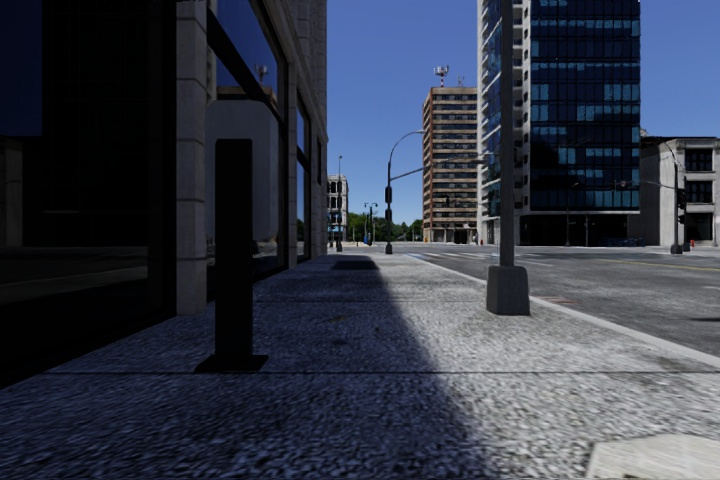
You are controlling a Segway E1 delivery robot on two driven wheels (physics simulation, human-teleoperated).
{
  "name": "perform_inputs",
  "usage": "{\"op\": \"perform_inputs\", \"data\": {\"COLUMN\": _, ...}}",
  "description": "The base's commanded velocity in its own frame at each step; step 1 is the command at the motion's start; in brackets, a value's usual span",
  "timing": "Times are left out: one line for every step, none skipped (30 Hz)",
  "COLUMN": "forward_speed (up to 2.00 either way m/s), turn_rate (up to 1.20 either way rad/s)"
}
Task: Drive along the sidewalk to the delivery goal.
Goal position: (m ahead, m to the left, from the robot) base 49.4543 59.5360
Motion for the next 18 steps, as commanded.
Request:
{"op": "perform_inputs", "data": {"forward_speed": 2.00, "turn_rate": 0.00}}
{"op": "perform_inputs", "data": {"forward_speed": 2.00, "turn_rate": 0.00}}
{"op": "perform_inputs", "data": {"forward_speed": 2.00, "turn_rate": 0.00}}
{"op": "perform_inputs", "data": {"forward_speed": 2.00, "turn_rate": 0.00}}
{"op": "perform_inputs", "data": {"forward_speed": 2.00, "turn_rate": 0.00}}
{"op": "perform_inputs", "data": {"forward_speed": 2.00, "turn_rate": 0.00}}
{"op": "perform_inputs", "data": {"forward_speed": 2.00, "turn_rate": 0.00}}
{"op": "perform_inputs", "data": {"forward_speed": 2.00, "turn_rate": 0.00}}
{"op": "perform_inputs", "data": {"forward_speed": 2.00, "turn_rate": 0.00}}
{"op": "perform_inputs", "data": {"forward_speed": 2.00, "turn_rate": 0.00}}
{"op": "perform_inputs", "data": {"forward_speed": 2.00, "turn_rate": 0.00}}
{"op": "perform_inputs", "data": {"forward_speed": 2.00, "turn_rate": 0.00}}
{"op": "perform_inputs", "data": {"forward_speed": 2.00, "turn_rate": 0.00}}
{"op": "perform_inputs", "data": {"forward_speed": 2.00, "turn_rate": 0.00}}
{"op": "perform_inputs", "data": {"forward_speed": 2.00, "turn_rate": 0.00}}
{"op": "perform_inputs", "data": {"forward_speed": 2.00, "turn_rate": 0.00}}
{"op": "perform_inputs", "data": {"forward_speed": 2.00, "turn_rate": 0.00}}
{"op": "perform_inputs", "data": {"forward_speed": 2.00, "turn_rate": 0.00}}
